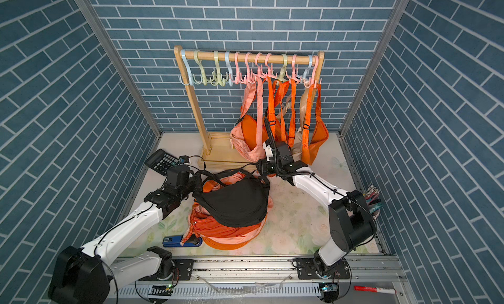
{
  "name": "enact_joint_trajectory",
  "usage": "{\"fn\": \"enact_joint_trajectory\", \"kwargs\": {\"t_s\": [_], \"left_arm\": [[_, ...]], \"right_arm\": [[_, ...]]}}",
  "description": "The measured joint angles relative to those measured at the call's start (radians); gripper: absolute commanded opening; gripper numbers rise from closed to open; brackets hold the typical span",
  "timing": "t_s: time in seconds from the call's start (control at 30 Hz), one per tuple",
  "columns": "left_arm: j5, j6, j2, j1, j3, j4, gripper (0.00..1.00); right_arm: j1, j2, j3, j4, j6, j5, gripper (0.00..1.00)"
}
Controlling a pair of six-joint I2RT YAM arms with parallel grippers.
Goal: Take the bag off the hook
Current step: Place the bag inside the bag.
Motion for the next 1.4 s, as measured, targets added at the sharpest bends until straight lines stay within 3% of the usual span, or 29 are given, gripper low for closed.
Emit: {"fn": "enact_joint_trajectory", "kwargs": {"t_s": [0.37, 0.57, 0.97, 1.1, 1.23, 1.4], "left_arm": [[-0.028, -0.058, 0.101, 0.071, 0.025, 0.079, 0.27], [-0.028, -0.072, 0.125, 0.098, 0.036, 0.094, 0.48], [-0.050, -0.061, 0.083, 0.108, 0.111, 0.070, 0.72], [-0.054, -0.061, 0.035, 0.113, 0.120, 0.064, 0.72], [0.008, -0.071, 0.006, 0.122, 0.123, 0.066, 0.73], [0.174, -0.093, 0.016, 0.128, 0.144, 0.064, 0.77]], "right_arm": [[0.001, 0.002, 0.005, 0.008, -0.008, 0.014, 0.59], [0.001, -0.018, 0.005, 0.008, -0.019, 0.018, 0.62], [0.004, -0.121, 0.017, -0.037, -0.035, 0.036, 0.66], [0.006, -0.149, 0.025, -0.054, -0.045, 0.045, 0.65], [0.006, -0.169, 0.048, -0.075, -0.046, 0.052, 0.65], [0.006, -0.186, 0.069, -0.104, -0.053, 0.064, 0.65]]}}
